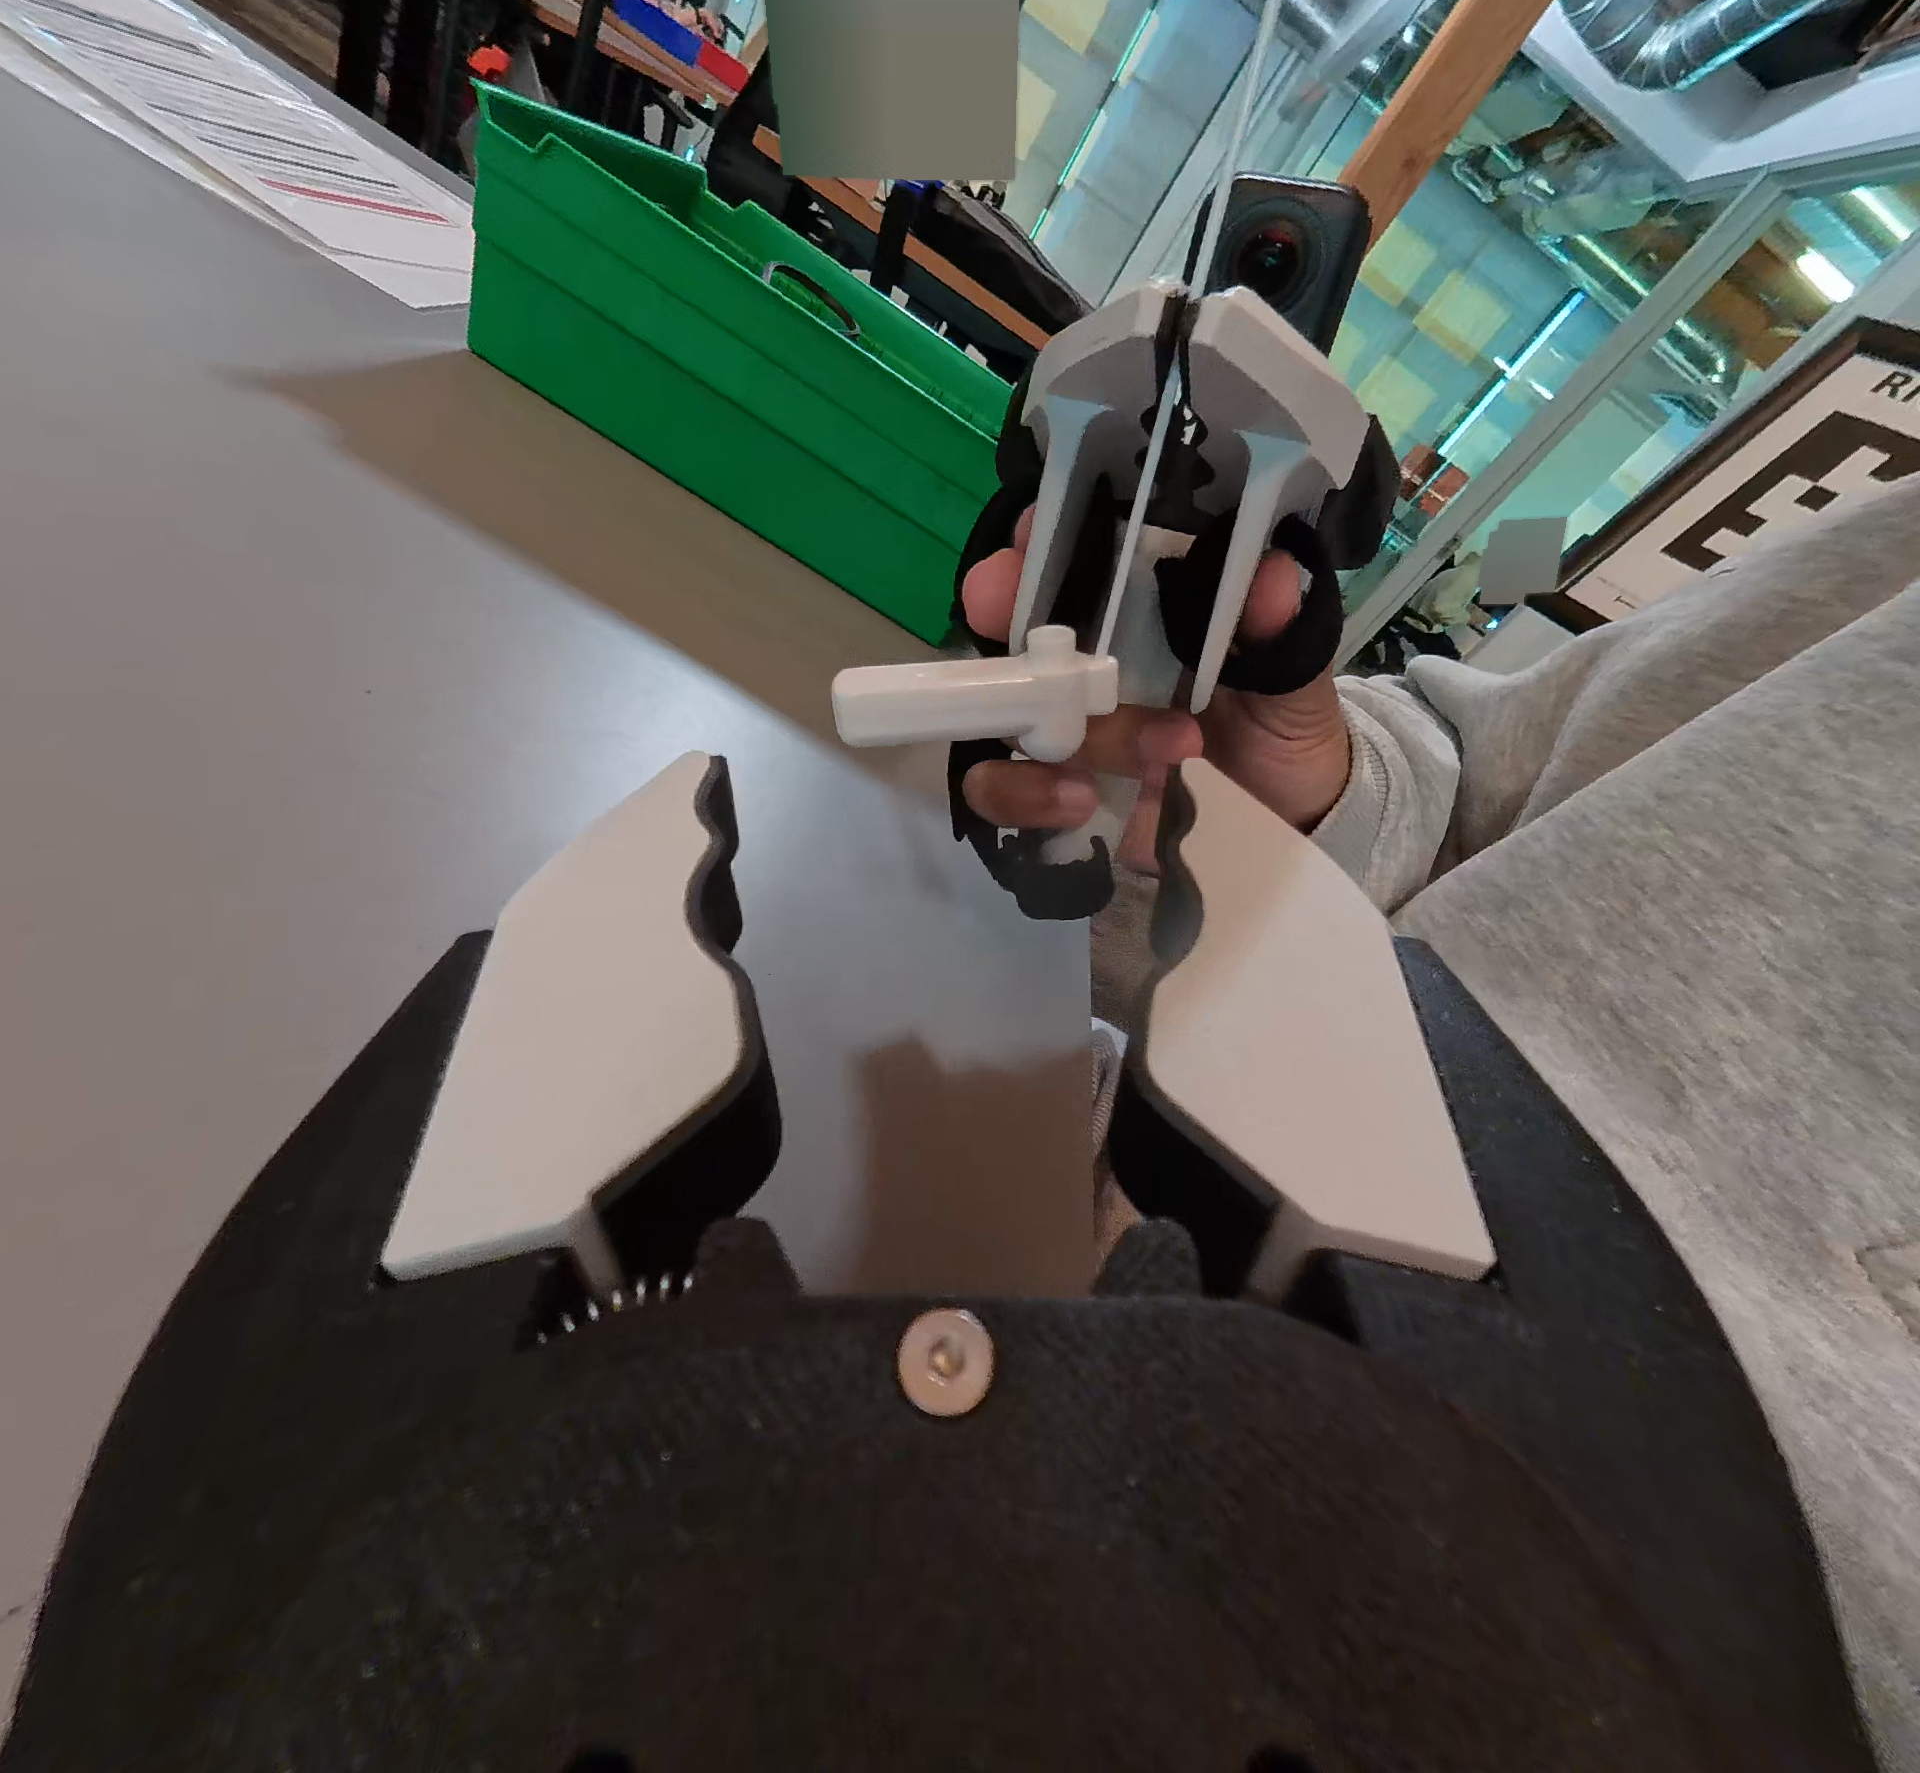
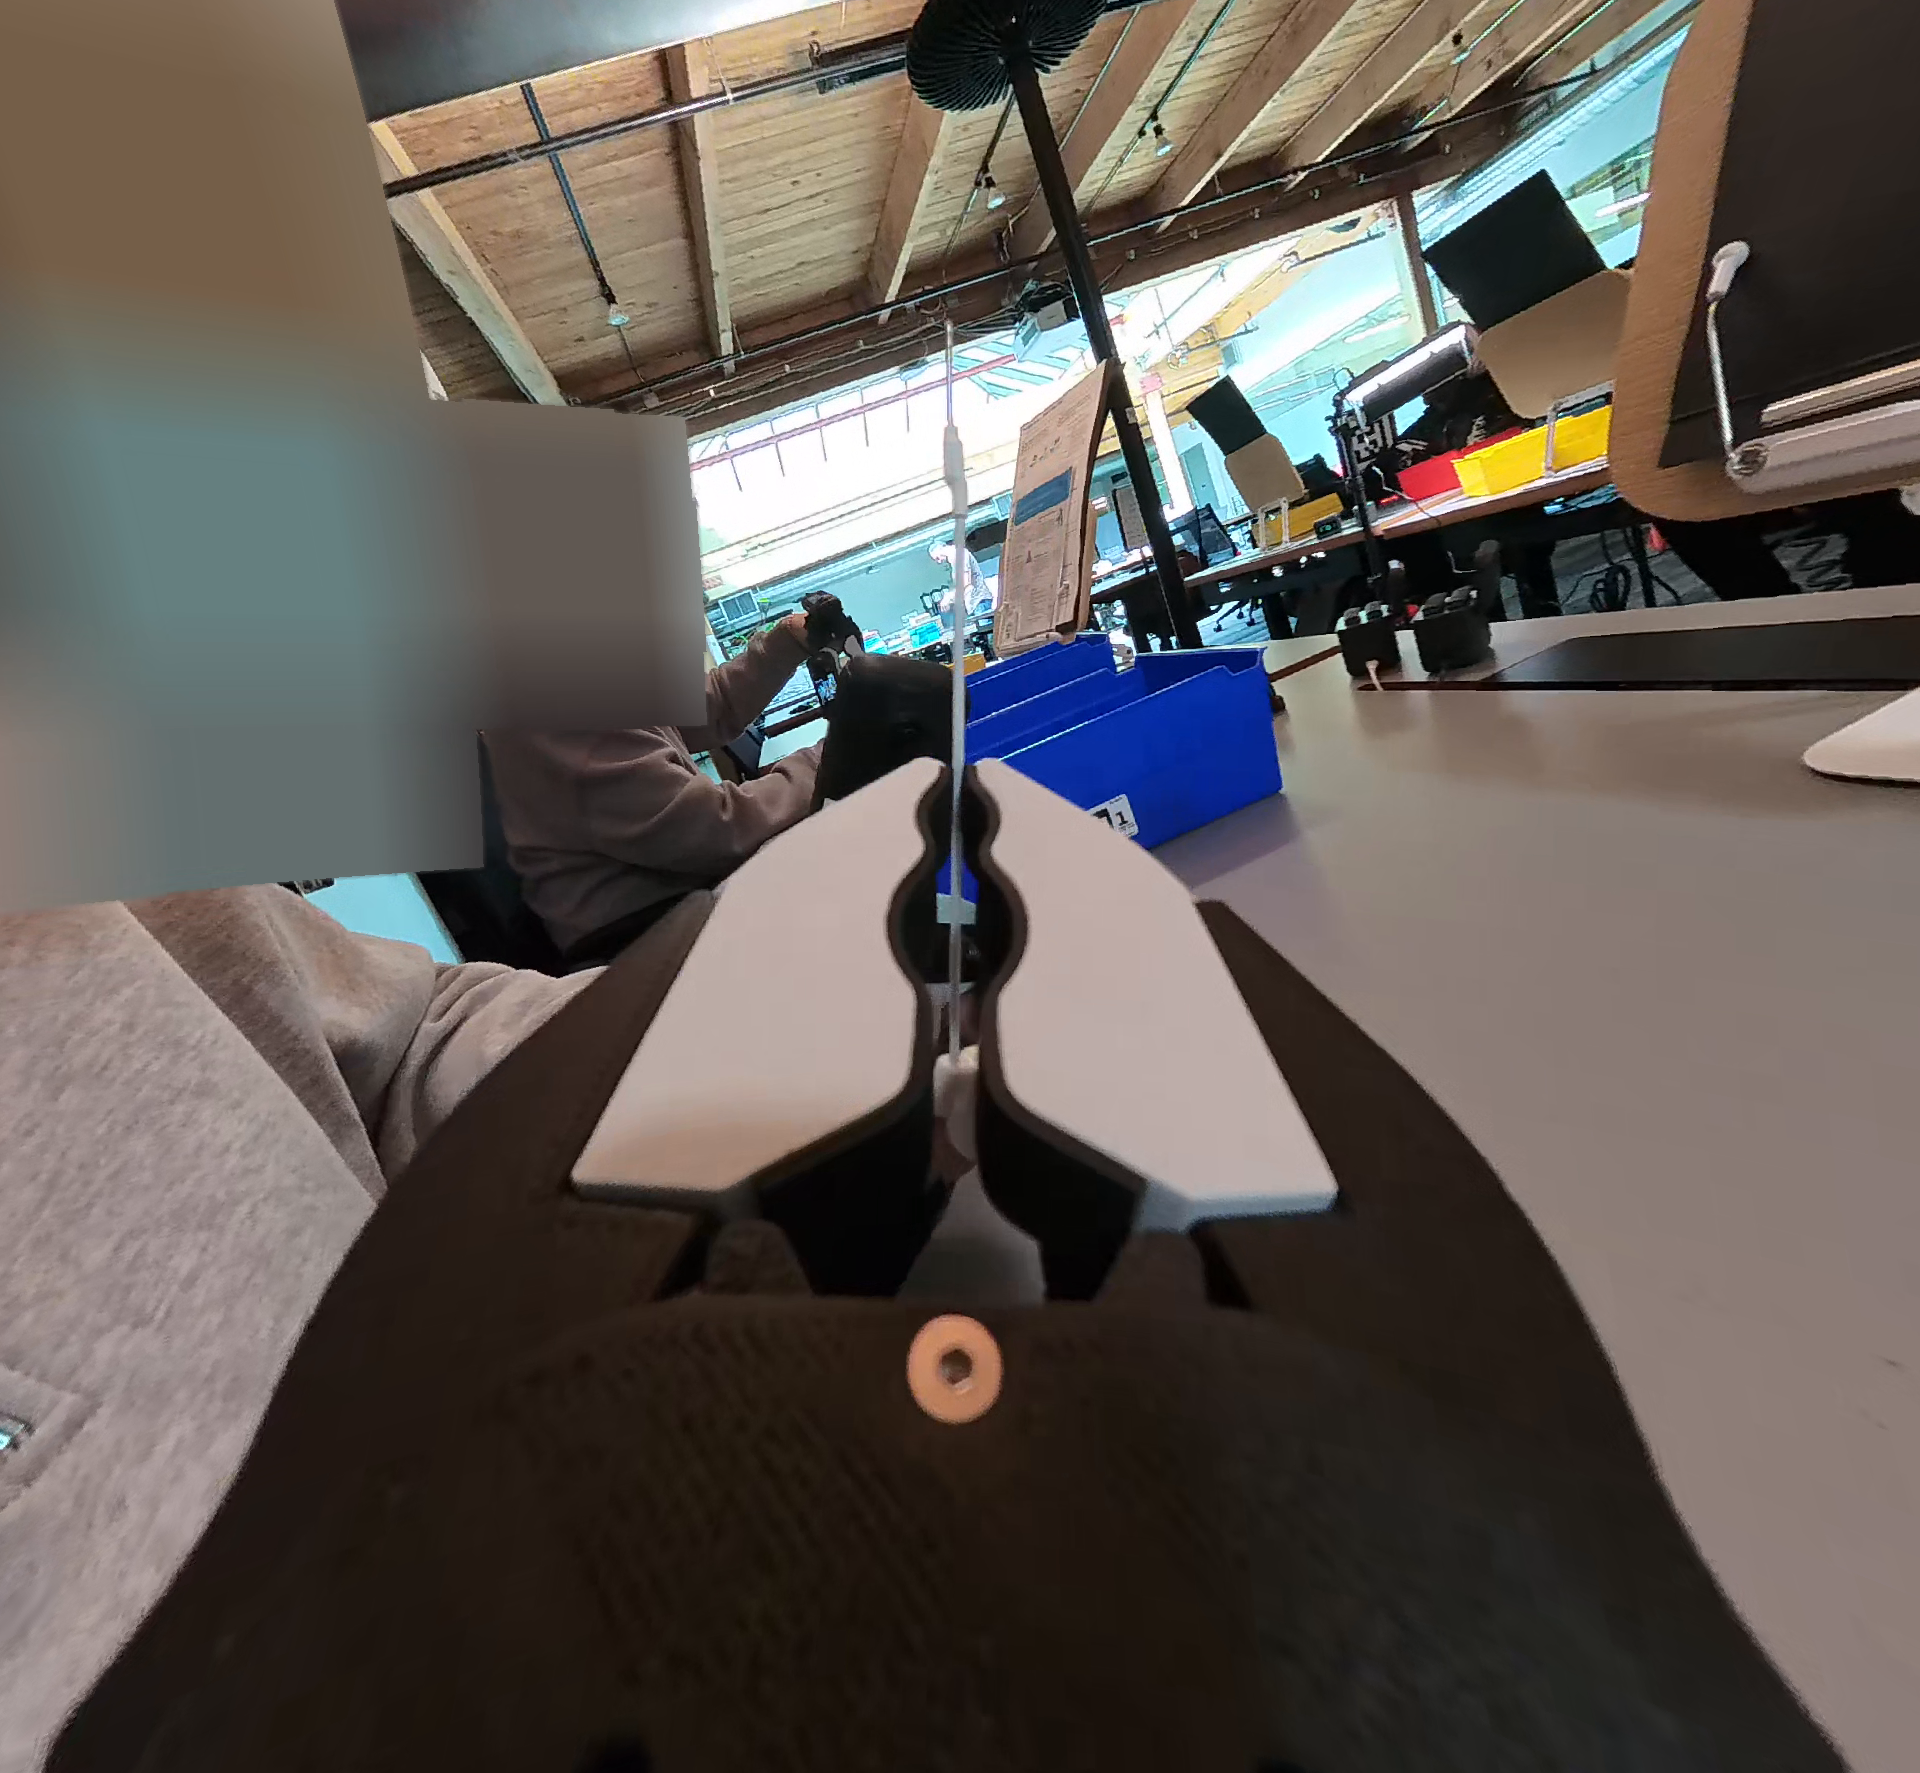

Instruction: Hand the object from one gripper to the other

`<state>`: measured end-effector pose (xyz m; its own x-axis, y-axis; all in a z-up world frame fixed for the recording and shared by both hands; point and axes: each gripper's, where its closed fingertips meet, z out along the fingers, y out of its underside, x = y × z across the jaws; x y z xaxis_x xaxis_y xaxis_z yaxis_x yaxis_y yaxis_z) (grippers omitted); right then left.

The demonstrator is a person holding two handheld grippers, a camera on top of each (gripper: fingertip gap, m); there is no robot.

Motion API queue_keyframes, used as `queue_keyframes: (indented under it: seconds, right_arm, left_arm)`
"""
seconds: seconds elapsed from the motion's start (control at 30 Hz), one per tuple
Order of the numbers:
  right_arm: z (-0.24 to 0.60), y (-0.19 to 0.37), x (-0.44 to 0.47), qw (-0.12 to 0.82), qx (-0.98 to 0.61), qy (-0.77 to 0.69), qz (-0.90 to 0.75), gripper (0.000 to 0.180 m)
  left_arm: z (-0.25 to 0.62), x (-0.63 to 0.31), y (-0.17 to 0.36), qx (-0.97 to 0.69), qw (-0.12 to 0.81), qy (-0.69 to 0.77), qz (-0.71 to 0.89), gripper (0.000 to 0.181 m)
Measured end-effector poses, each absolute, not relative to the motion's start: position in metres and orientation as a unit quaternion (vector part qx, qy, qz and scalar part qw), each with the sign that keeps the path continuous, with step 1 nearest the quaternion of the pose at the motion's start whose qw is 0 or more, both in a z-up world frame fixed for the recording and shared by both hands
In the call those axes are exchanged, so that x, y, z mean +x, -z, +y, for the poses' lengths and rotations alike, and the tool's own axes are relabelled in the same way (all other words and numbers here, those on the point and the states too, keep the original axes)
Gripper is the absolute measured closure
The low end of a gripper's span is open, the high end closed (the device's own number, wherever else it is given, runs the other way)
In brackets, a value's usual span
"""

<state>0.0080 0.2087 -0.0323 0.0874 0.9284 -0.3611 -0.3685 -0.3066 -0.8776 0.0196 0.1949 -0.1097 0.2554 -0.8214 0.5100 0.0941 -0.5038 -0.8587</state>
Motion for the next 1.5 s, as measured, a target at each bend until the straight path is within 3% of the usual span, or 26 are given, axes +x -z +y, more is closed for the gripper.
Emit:
queue_keyframes:
  seconds: [0.3,0.53,0.63,0.67,0.73,0.97,1.1,1.3,1.5]
  right_arm:
    - [0.201,0.034,0.002,0.528,-0.512,-0.612,-0.290,0.179]
    - [0.192,0.035,-0.004,0.507,-0.502,-0.630,-0.307,0.179]
    - [0.192,0.035,-0.003,0.503,-0.502,-0.635,-0.305,0.178]
    - [0.193,0.035,-0.003,0.502,-0.502,-0.636,-0.303,0.174]
    - [0.196,0.035,-0.002,0.491,-0.501,-0.650,-0.292,0.148]
    - [0.228,0.043,0.016,0.405,-0.539,-0.713,-0.193,0.135]
    - [0.221,0.049,0.013,0.467,-0.535,-0.631,-0.314,0.138]
    - [0.183,0.057,0.003,0.596,-0.409,-0.415,-0.553,0.148]
    - [0.167,0.075,-0.007,0.601,-0.369,-0.339,-0.623,0.150]
  left_arm:
    - [0.193,0.023,0.105,-0.671,0.416,0.561,0.249,0.102]
    - [0.187,0.022,0.100,-0.652,0.398,0.593,0.255,0.128]
    - [0.183,0.023,0.098,-0.646,0.395,0.595,0.268,0.128]
    - [0.182,0.024,0.098,-0.645,0.399,0.592,0.274,0.128]
    - [0.181,0.023,0.096,-0.641,0.407,0.586,0.282,0.128]
    - [0.188,0.008,0.079,-0.614,0.483,0.549,0.296,0.128]
    - [0.186,0.002,0.069,-0.594,0.469,0.587,0.287,0.128]
    - [0.177,0.003,0.064,-0.574,0.366,0.690,0.244,0.128]
    - [0.161,0.013,0.066,-0.567,0.315,0.713,0.265,0.128]
